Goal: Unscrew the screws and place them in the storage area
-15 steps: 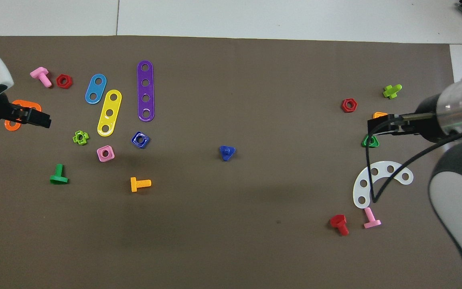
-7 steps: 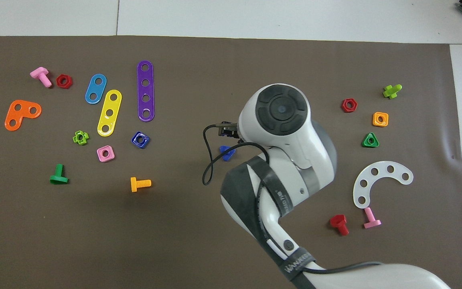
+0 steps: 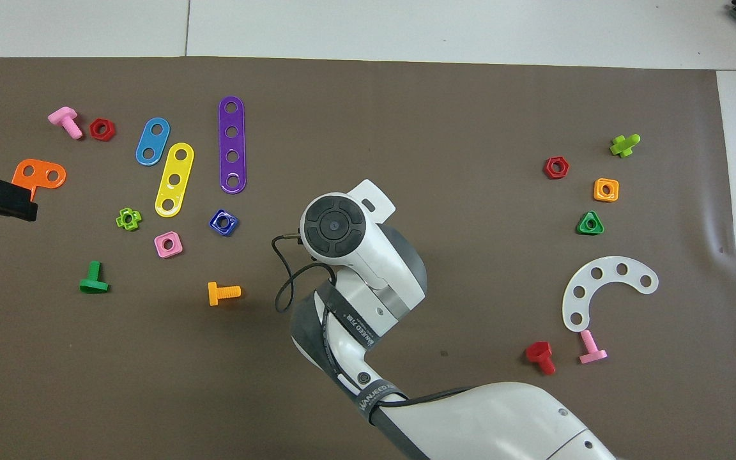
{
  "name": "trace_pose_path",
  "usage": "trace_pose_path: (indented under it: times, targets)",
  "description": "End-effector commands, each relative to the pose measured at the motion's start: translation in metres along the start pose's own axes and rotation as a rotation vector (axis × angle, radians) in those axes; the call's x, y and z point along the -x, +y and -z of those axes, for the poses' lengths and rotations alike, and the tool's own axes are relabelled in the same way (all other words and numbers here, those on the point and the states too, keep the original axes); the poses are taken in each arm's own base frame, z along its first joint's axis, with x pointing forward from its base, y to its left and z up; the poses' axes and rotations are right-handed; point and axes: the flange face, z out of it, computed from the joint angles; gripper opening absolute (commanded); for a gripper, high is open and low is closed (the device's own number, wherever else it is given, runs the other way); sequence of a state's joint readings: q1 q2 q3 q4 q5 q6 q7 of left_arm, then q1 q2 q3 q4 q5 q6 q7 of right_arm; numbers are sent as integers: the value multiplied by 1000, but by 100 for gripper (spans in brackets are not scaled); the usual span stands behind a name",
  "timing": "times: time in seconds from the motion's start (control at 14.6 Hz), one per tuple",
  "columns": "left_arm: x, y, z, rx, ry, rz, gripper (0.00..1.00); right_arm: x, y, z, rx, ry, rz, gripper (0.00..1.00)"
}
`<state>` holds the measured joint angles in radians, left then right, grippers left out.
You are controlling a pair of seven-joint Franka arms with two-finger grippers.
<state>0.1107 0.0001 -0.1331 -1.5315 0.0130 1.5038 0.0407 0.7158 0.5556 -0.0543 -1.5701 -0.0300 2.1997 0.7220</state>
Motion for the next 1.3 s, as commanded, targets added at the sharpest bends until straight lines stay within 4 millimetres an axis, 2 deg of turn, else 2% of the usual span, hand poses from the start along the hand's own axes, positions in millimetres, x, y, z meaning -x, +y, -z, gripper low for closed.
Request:
trace_pose_path:
  times: [0.0, 0.14, 0.27, 0.34, 0.55, 0.68, 0.89, 1.1, 1.23]
  targets:
    - [10, 0, -16, -14, 42, 9, 100, -5, 11, 1, 28, -2, 31, 100]
    - [15, 1, -27, -17, 62, 11, 100, -6, 14, 1, 34, -1, 33, 100]
    - [17, 1, -25, -16, 54, 12, 100, -9, 18, 7, 32, 4, 38, 100]
    - [17, 1, -26, -16, 49, 10, 100, -6, 20, 4, 36, -2, 47, 98]
    - [19, 0, -28, -16, 42, 9, 100, 10, 32, -16, 26, -3, 81, 81]
    - [19, -4, -29, -16, 40, 13, 100, 9, 32, -15, 18, 2, 79, 67]
    - [18, 2, -29, -17, 42, 3, 100, 7, 32, -14, 13, 8, 76, 64]
    - [19, -1, -30, -16, 37, 6, 100, 1, 34, -12, 8, 15, 70, 61]
    - [25, 2, -31, -15, -3, 9, 100, 1, 36, -12, 9, 14, 73, 43]
